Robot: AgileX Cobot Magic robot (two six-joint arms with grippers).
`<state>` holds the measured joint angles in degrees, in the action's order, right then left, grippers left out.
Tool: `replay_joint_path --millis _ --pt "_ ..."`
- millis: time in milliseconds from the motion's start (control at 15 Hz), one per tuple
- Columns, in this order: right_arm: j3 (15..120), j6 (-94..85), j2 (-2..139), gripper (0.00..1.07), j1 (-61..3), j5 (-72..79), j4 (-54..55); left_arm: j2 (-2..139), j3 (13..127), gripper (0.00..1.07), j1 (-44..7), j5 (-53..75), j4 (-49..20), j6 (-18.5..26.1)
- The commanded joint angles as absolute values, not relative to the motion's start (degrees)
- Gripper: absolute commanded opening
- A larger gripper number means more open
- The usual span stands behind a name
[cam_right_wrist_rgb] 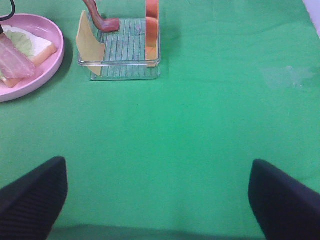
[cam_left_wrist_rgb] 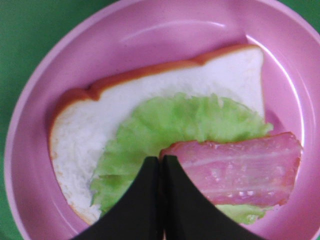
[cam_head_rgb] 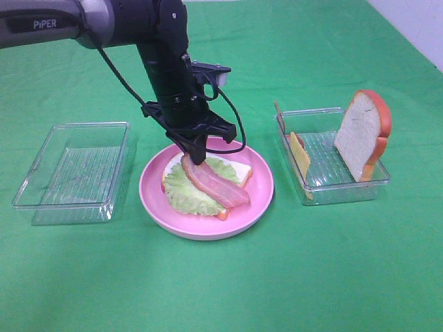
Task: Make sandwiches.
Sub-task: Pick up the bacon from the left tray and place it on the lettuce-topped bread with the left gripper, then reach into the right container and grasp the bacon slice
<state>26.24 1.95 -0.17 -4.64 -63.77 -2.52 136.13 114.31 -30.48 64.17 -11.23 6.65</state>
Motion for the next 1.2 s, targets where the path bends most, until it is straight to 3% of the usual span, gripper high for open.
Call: replay_joint_path --millis 67,200,333,400,467,533,600,800,1000,1200 --pt "26.1 1.4 -1.7 0.94 -4.5 -63.1 -2.2 136.0 114.2 0.0 -30.6 63.8 -9.7 5.7" --pt "26.1 1.4 -1.7 0.94 -4.5 -63.1 -2.2 136.0 114.2 0.01 -30.6 63.3 -9.5 5.4" --pt "26.1 1.4 -1.7 0.94 -4.5 -63.1 -2.2 136.0 114.5 0.23 -30.6 62.7 -7.3 2.1" --pt "26.1 1.4 -1.7 0.94 -4.5 -63.1 -2.2 136.0 115.5 0.48 -30.6 63.3 -5.6 -0.3" --pt "26.1 1.4 -1.7 0.94 -4.5 -63.1 -2.2 136.0 117.4 0.8 -30.6 65.4 -3.7 -2.5" --pt "26.1 1.4 -1.7 0.94 -4.5 -63.1 -2.2 136.0 119.9 1.03 -30.6 67.8 -2.4 -2.6" --pt "26.1 1.4 -1.7 0.94 -4.5 -63.1 -2.2 135.6 125.4 1.01 -30.6 72.7 -2.3 -3.2" --pt "26.1 1.4 -1.7 0.94 -4.5 -63.1 -2.2 132.2 127.4 1.01 -30.5 75.6 -1.6 -3.7" --pt "26.1 1.4 -1.7 0.94 -4.5 -63.1 -2.2 127.3 125.4 1.01 -28.8 75.6 0.0 -4.0" --pt "26.1 1.4 -1.7 0.94 -4.5 -63.1 -2.2 119.4 119.0 1.01 -23.9 75.6 0.0 -4.0"
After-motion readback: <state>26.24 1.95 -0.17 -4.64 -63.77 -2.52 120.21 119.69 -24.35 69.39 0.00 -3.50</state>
